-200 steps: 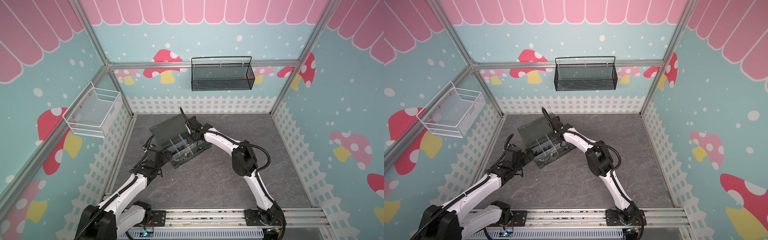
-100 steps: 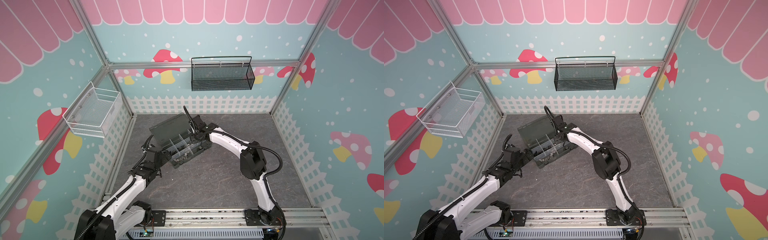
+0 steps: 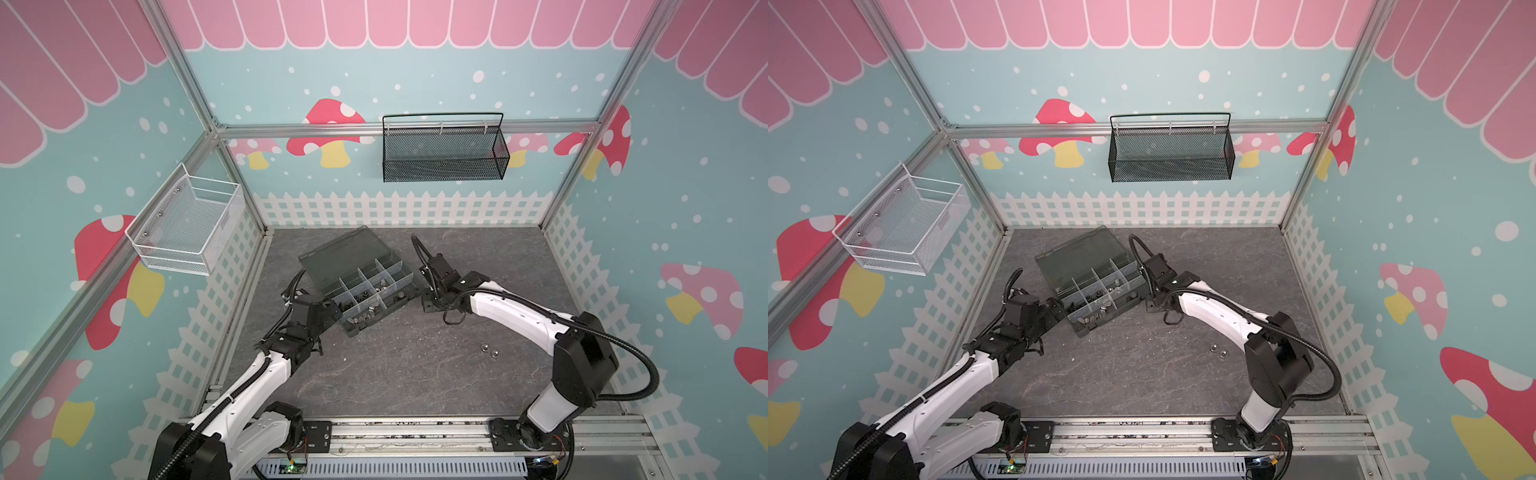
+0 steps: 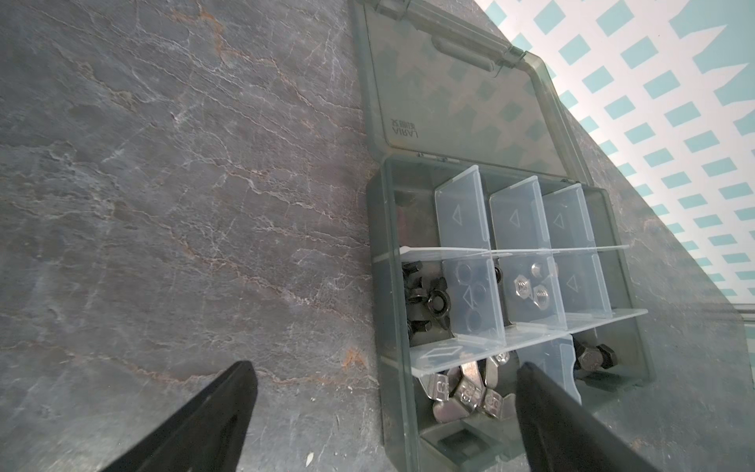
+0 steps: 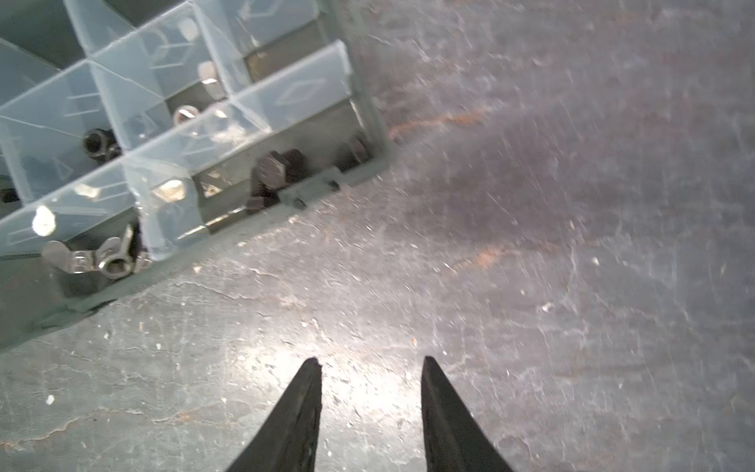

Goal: Sort the screws and nuts into containers
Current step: Place the nut into the container, then pick up the nut from the middle-right of the table.

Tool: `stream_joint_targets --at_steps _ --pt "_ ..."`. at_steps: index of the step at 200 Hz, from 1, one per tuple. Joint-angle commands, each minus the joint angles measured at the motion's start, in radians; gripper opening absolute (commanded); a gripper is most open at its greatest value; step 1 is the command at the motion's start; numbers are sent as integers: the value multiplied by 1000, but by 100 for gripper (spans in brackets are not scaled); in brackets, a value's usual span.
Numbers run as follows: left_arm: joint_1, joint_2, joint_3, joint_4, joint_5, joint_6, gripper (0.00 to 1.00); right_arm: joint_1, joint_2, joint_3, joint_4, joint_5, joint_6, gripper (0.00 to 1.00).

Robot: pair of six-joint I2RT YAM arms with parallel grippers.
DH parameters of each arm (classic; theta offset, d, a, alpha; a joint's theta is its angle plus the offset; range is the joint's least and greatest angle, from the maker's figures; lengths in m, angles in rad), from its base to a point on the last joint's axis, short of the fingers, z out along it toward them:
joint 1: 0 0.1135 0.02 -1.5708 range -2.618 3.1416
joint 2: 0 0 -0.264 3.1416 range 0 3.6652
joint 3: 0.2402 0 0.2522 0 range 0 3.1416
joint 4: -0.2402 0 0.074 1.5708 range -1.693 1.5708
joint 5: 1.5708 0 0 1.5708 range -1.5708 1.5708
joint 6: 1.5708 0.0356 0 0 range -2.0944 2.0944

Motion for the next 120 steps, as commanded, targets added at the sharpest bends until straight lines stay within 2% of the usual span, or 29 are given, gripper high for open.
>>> stream_joint_targets --at_steps 1,56,120 --pt "7 -10 -14 -4 -13 -10 100 -53 -131 -135 -42 -22 121 40" --pt "7 4 -9 4 -2 -13 100 -223 -404 -413 -150 -87 188 36" --pt "7 22 -5 13 13 -13 100 -292 -456 -540 -205 -103 206 36"
